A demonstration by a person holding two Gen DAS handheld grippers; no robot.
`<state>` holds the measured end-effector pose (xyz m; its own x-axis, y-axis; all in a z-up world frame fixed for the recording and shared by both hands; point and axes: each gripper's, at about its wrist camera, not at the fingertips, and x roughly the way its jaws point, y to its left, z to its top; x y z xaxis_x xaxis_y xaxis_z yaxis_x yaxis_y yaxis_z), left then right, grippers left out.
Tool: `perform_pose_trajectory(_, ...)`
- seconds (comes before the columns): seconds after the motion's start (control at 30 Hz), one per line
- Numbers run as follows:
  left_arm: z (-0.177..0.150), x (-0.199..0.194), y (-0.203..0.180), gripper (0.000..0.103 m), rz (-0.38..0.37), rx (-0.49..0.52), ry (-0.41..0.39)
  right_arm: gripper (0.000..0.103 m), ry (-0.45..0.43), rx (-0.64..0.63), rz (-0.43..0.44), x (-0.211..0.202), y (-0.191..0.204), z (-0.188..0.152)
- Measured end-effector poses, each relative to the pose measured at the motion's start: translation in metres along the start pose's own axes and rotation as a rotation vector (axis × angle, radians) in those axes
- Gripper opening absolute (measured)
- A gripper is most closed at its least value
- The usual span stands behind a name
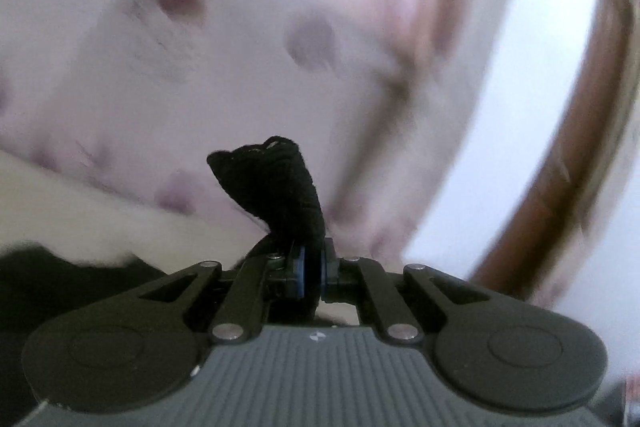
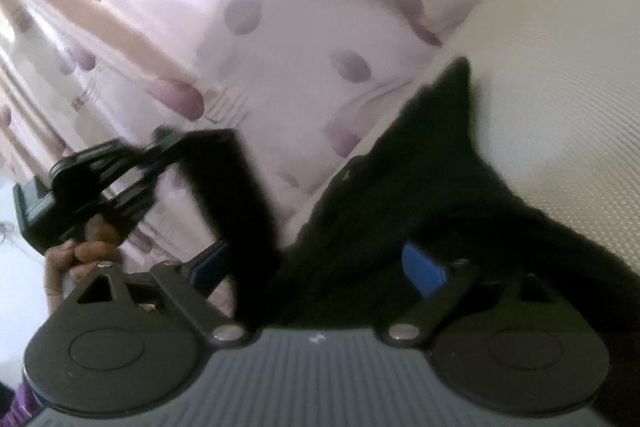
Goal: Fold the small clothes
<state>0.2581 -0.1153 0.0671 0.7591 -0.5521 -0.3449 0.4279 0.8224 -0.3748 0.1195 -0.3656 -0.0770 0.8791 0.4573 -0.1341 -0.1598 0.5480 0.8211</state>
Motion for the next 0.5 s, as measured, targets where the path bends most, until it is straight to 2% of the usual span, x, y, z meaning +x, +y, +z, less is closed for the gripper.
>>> perform_pose_trajectory(0.07, -0.022, 0.036, -0.009, 0.007, -0.017, 0.027, 0.073, 0.094, -0.002, 0.025, 0.012, 0.000, -0.005, 0.002)
perform_pose_trajectory(0.17, -0.052, 0.078, -0.014, 0.012, -0.103, 0.104, 0.181, 0.094, -0.010, 0.047, 0.025, -0.001, -0.009, 0.002)
perform_pose_trajectory(0.2, -0.061, 0.084, -0.016, 0.027, -0.109, 0.136, 0.190, 0.094, -0.011, 0.052, 0.031, -0.001, -0.010, 0.002)
perform_pose_trajectory(0.23, -0.067, 0.087, -0.015, 0.056, -0.114, 0.163, 0.193, 0.094, -0.014, 0.058, 0.034, -0.002, -0.012, 0.003)
perform_pose_trajectory(0.27, -0.072, 0.087, -0.014, 0.067, -0.107, 0.181, 0.185, 0.094, -0.016, 0.062, 0.036, -0.002, -0.013, 0.003)
perform_pose_trajectory(0.3, -0.075, 0.080, -0.011, 0.087, -0.091, 0.188, 0.157, 0.094, -0.016, 0.063, 0.039, -0.002, -0.013, 0.003)
perform_pose_trajectory(0.33, -0.078, 0.068, -0.005, 0.096, -0.077, 0.187, 0.114, 0.094, -0.016, 0.062, 0.042, -0.002, -0.014, 0.003)
perform_pose_trajectory(0.4, -0.078, 0.046, 0.008, 0.103, -0.039, 0.192, 0.032, 0.094, -0.013, 0.061, 0.035, -0.002, -0.013, 0.004)
perform_pose_trajectory(0.5, -0.082, 0.017, 0.038, 0.103, 0.057, 0.225, 0.010, 0.095, 0.002, 0.057, 0.011, -0.003, -0.006, 0.009)
